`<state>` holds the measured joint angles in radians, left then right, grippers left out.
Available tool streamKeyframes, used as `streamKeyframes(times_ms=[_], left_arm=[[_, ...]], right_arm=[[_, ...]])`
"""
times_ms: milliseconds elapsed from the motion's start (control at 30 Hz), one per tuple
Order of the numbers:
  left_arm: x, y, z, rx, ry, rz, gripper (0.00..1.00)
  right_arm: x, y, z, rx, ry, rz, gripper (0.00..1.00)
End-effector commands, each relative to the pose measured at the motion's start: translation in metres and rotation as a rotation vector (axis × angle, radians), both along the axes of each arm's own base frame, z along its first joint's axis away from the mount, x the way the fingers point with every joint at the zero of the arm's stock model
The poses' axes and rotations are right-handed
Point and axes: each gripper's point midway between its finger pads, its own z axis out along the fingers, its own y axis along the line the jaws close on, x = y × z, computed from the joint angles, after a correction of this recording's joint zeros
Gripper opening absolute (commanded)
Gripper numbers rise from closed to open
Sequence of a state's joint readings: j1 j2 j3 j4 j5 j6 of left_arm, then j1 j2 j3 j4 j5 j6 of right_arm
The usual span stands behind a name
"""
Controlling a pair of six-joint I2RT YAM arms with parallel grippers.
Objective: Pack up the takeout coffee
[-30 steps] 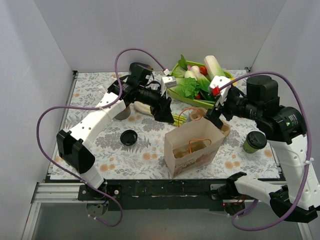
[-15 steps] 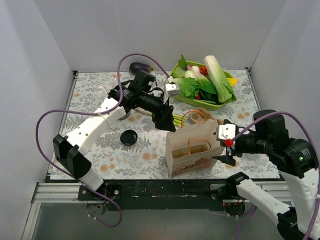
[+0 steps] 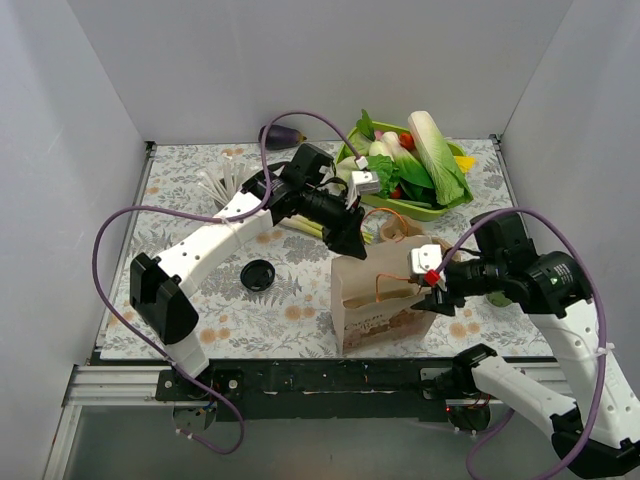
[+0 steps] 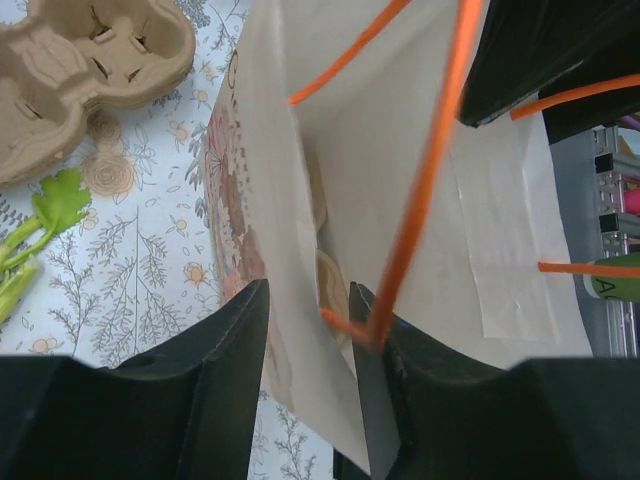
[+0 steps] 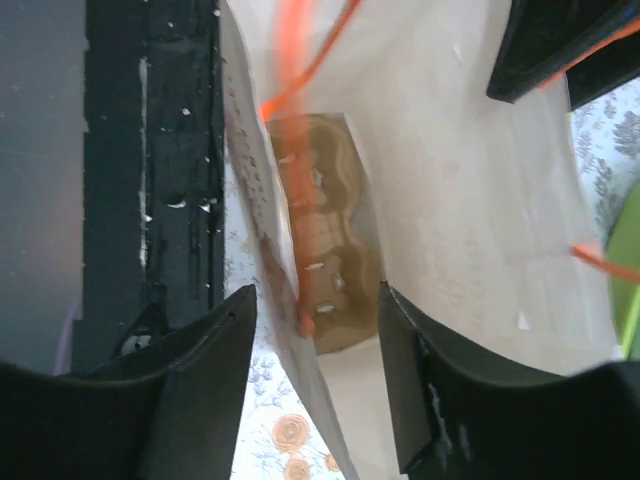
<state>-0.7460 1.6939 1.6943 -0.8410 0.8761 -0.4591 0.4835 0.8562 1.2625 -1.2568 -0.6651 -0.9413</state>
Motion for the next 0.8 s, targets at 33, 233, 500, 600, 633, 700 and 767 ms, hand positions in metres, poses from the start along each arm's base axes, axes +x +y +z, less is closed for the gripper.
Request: streamKeyframes(times_ms=[33,233,500,600,633,700,767], left_arm=[[-0.007,-0.004,0.013,-0.047,-0.023,-0.038,0.29],[-0.004,0.005,0.025,-0.026,-0.097,-0.021,0.0],[0.023,0.033,0.063,0.002,-0.303,0.109,0.0],[0.036,0.042,0.077,0.009,-0.363,0.157,0.0],[0.04,0.044,0.08,0.008,-0.38,0.167,0.0],[0.048,0.048,0.089,0.005,-0.409,0.192,0.0],[0.052,0.049,0.095,0.0,-0.434,0.2,0.0]], right_arm=[[-0.008,0.013,-0.002,0.051,0.08,0.065,0.44],[0.003,0.032,0.019,0.123,0.113,0.095,0.01],[0.023,0.055,0.087,0.232,0.039,0.116,0.01],[0.026,0.062,0.098,0.255,0.041,0.12,0.01],[0.027,0.063,0.105,0.267,0.026,0.125,0.01],[0.031,0.066,0.11,0.27,0.025,0.125,0.01],[0.034,0.069,0.114,0.272,0.014,0.128,0.01]])
